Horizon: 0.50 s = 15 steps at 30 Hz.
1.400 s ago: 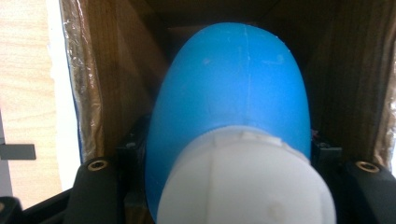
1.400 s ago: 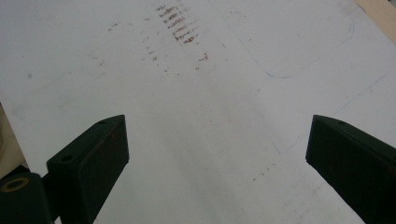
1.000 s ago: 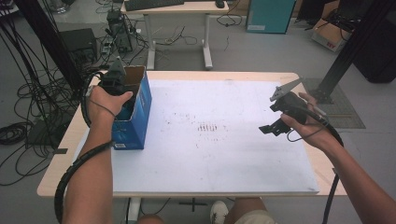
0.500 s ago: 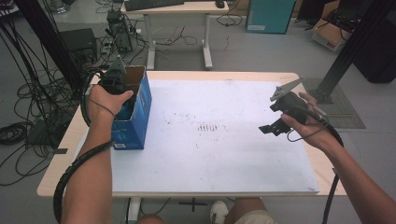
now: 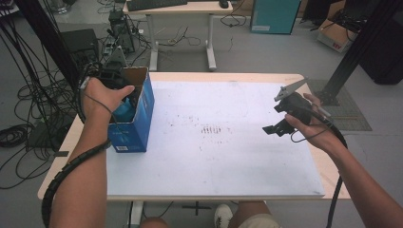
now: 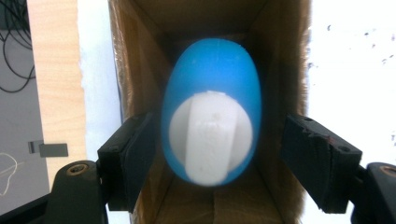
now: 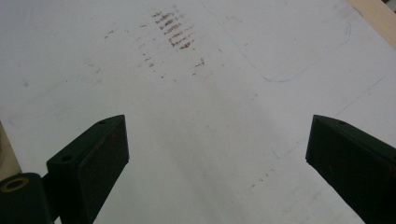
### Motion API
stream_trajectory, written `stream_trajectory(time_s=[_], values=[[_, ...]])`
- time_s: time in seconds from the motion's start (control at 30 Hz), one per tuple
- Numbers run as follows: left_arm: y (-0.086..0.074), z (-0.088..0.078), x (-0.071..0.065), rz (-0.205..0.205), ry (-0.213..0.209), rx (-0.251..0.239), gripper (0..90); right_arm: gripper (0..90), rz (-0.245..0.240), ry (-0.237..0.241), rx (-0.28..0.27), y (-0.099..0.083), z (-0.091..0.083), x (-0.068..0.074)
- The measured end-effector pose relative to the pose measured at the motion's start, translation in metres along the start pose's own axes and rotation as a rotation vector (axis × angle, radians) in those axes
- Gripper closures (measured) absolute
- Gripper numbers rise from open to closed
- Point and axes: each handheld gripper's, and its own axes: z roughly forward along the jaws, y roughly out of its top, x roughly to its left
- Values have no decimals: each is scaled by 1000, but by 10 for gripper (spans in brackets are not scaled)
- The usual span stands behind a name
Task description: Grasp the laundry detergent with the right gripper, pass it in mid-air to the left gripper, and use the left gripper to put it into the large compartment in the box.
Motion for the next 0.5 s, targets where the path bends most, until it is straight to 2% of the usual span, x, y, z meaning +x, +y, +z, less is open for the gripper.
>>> stream_trajectory(time_s=[0.13, 0.27, 0.4, 0.5], values=[[-1, -14, -1, 2, -2, -25, 254, 59, 2, 0, 8, 2, -2, 0], [-1, -30, -3, 26, 4, -59, 230, 59, -13, -5, 3, 6, -6, -1], [2, -42, -15, 61, 3, -87, 202, 59, -11, -13, 8, 10, -10, -3], [6, -46, -30, 100, 11, -100, 197, 59, -17, -15, 7, 12, -10, -4]])
